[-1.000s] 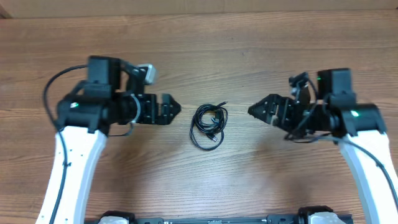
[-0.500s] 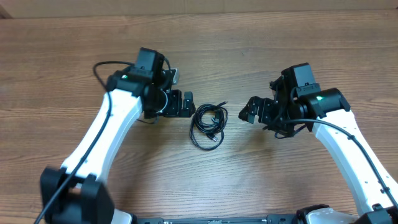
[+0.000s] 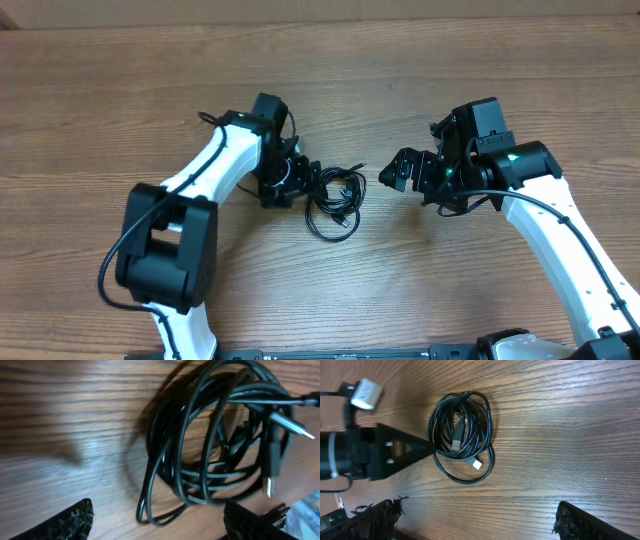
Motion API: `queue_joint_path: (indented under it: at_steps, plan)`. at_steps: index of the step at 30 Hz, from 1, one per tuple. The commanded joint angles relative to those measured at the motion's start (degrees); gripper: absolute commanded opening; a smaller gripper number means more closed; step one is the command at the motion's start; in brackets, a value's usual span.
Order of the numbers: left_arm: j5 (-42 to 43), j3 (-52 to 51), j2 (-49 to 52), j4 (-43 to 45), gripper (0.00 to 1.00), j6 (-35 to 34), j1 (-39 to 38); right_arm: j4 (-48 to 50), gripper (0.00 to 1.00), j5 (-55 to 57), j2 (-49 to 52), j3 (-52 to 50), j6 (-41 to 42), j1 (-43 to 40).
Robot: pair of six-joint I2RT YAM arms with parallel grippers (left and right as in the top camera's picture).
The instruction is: Untangle cables
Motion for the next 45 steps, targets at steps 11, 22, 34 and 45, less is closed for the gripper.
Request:
queue_joint_path:
  at_steps: [11,22,34,45]
  plan:
    - [-1.2,1.0,2.7,5.9,0.68,-2.7,-2.0,0.8,1.00,-0.7,-0.2,1.3,0.2,0.3]
    - [-0.8,1.0,2.7,7.4,0.04,-2.5,-2.0,0.7,1.00,-0.7,-0.2,1.3,0.2,0.3]
    - [6.6,10.2,0.8,-1.2,0.04,3.6,-1.9,-0.2,1.00,-0.7,-0.2,1.3,0.2,0.3]
    - [13.1,26.2,-6.2,-13.4,0.04,8.3,-1.9,-0.4,1.00,-2.8,-0.2,1.3,0.2,0.3]
